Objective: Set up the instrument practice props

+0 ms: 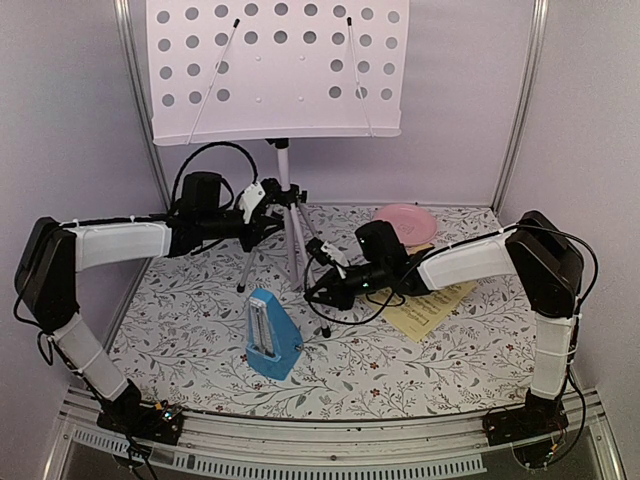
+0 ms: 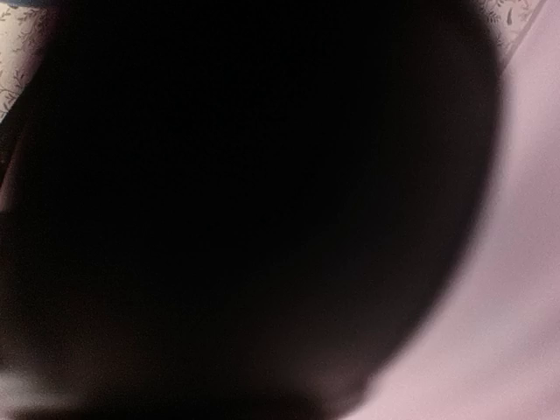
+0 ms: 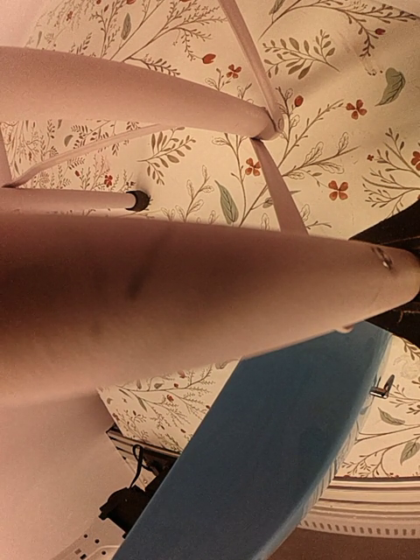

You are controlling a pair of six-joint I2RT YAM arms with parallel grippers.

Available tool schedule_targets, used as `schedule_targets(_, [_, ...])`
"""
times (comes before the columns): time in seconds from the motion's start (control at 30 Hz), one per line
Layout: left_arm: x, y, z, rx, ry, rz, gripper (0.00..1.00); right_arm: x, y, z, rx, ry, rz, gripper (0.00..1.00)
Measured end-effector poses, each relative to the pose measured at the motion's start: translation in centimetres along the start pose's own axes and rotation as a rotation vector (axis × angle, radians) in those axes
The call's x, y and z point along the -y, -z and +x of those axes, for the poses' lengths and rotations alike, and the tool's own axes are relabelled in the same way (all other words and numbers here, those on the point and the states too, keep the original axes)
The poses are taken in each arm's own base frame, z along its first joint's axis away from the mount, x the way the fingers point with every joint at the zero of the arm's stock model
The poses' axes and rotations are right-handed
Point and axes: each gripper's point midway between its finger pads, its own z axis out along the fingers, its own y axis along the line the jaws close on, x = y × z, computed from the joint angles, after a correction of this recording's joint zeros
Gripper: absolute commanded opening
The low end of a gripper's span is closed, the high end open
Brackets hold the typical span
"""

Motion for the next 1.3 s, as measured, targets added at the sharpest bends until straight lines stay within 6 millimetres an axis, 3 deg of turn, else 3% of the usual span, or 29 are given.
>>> schedule_targets(0.13, [0.2,0.0,-0.2,0.003,0.002,0.01,0.0,0.1,-0.1,-0.3,-0.006,-0.001,0.002,0.0])
schedule_targets(0.93, [-2.7,1.3,0.7,-0.011,-0.002,-0.196,0.0,2.0,-0.5,-1.4,-0.041,0.025,0.138,0.0])
schedule_targets(1.3, [-6.0,0.8,1.0,-0.038,-0.029,-0.247,0.0,3.8,-2.1,-3.1,-0.02,0.017,0.172,0.0])
